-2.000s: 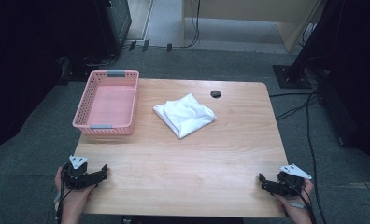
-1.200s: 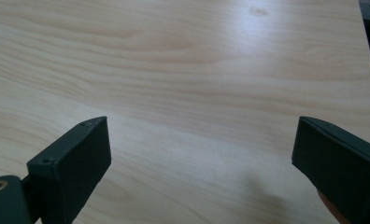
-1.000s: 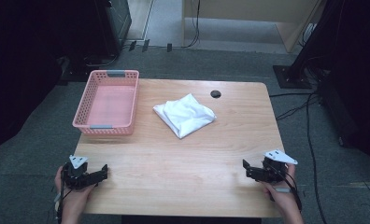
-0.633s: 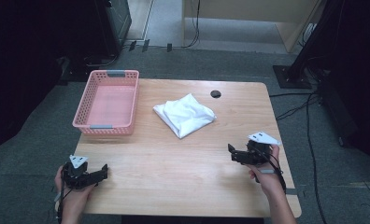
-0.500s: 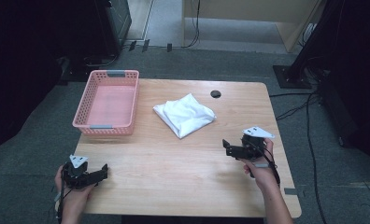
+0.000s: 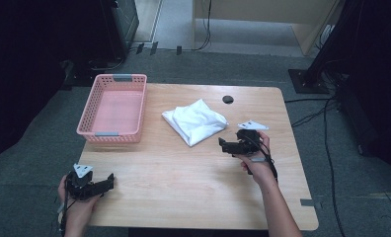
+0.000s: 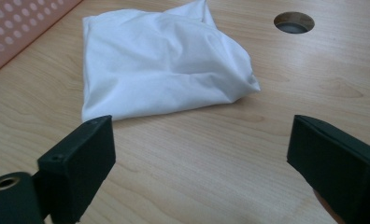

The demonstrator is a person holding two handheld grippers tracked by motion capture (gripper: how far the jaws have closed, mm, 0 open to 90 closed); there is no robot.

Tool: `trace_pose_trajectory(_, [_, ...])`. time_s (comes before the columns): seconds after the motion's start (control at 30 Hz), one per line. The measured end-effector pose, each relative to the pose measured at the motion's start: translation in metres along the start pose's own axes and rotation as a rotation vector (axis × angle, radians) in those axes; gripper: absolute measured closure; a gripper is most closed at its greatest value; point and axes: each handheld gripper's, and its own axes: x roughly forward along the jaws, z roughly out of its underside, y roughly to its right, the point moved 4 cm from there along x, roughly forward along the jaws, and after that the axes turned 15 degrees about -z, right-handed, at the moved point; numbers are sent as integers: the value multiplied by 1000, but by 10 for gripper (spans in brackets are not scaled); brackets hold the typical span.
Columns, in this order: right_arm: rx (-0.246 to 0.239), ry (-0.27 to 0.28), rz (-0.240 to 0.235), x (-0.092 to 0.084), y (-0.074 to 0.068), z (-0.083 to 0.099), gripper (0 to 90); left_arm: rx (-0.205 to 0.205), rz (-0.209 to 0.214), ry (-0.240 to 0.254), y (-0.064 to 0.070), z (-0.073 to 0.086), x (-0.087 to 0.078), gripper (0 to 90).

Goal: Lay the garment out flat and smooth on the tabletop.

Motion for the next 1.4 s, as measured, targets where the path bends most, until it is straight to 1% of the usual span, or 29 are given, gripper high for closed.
trace_pose_trajectory(0.03, [-12, -10, 6, 6, -2, -3, 126, 0, 0, 0, 0, 0, 0, 0])
trace_pose_trajectory(0.07, [-12, -10, 6, 6, -2, -3, 126, 0, 0, 0, 0, 0, 0, 0])
trace_pose_trajectory(0.13, [-31, -15, 5, 15, -4, -7, 152, 0, 1, 0, 0, 0, 0, 0])
trace_pose_trajectory(0.2, [-32, -18, 6, 18, -5, -8, 164, 0, 1, 0, 0, 0, 0, 0])
trace_pose_trajectory(0.23, [-39, -19, 4, 25, -6, -10, 182, 0, 2, -1, 0, 0, 0, 0])
trace_pose_trajectory(0.3, [-40, -19, 3, 28, -7, -11, 194, 1, 2, -1, 0, 0, 0, 0])
trace_pose_trajectory(0.33, [-45, -23, 14, 34, -6, -12, 228, 1, 2, -1, 0, 0, 0, 0])
trace_pose_trajectory(0.37, [-45, -23, 14, 34, -6, -12, 228, 1, 2, -1, 0, 0, 0, 0])
trace_pose_trajectory(0.4, [-41, -20, 24, 40, -5, -13, 239, 1, 2, -1, 0, 0, 0, 0])
trace_pose_trajectory(0.43, [-41, -20, 24, 40, -5, -13, 239, 1, 2, -1, 0, 0, 0, 0])
trace_pose_trajectory(0.5, [-29, -17, 31, 47, -1, -12, 261, 1, 3, -1, 0, 0, 0, 0])
trace_pose_trajectory(0.57, [-27, -15, 37, 49, 0, -12, 263, 0, 3, -1, 0, 0, 0, 0])
trace_pose_trajectory(0.6, [-20, -14, 45, 54, 2, -11, 267, 1, 3, 0, 0, -1, 0, 0])
trace_pose_trajectory(0.63, [-16, -14, 45, 57, 2, -11, 270, 1, 3, 0, 0, -1, 0, 0])
trace_pose_trajectory(0.73, [-5, -4, 41, 64, 1, -12, 340, 1, 3, 0, 0, -1, 1, 0])
trace_pose_trajectory(0.77, [-5, -4, 41, 64, 1, -12, 340, 1, 3, 0, 0, -1, 1, 0])
trace_pose_trajectory(0.8, [-9, -2, 22, 70, -1, -12, 362, 2, 3, 0, 0, -1, 1, 0])
trace_pose_trajectory(0.83, [-9, -2, 22, 70, -1, -12, 362, 1, 4, 0, 0, -1, 1, 0])
trace_pose_trajectory(0.9, [-27, -6, 23, 80, -5, -13, 385, 1, 3, 0, 0, -1, 1, 0])
trace_pose_trajectory(0.93, [-27, -6, 23, 80, -5, -13, 385, 1, 3, 0, 0, -1, 1, 0])
trace_pose_trajectory(0.97, [-18, -6, 21, 86, -6, -14, 385, 1, 3, 0, 0, -1, 1, 0])
trace_pose_trajectory(1.03, [-20, -7, 23, 89, -7, -14, 382, 1, 3, 0, 0, -1, 1, 0])
trace_pose_trajectory(1.1, [-30, -13, 29, 97, -8, -14, 368, 2, 4, 0, 0, -1, 1, 0])
trace_pose_trajectory(1.13, [-30, -13, 29, 97, -8, -14, 368, 2, 4, 0, 0, -1, 1, 0])
trace_pose_trajectory(1.17, [-26, -14, 11, 101, -9, -15, 359, 2, 4, 0, 0, -1, 1, 0])
trace_pose_trajectory(1.23, [-31, -24, 3, 104, -10, -15, 353, 3, 4, 0, 0, -1, 1, 0])
trace_pose_trajectory(1.3, [-35, -32, 11, 105, -9, -15, 353, 2, 4, 0, 0, -1, 1, 0])
trace_pose_trajectory(1.37, [-27, -44, 13, 109, -9, -13, 353, 3, 4, 1, 0, -1, 1, 0])
trace_pose_trajectory(1.4, [-32, -50, 22, 114, -8, -12, 350, 1, 5, 1, 0, -1, 1, 0])
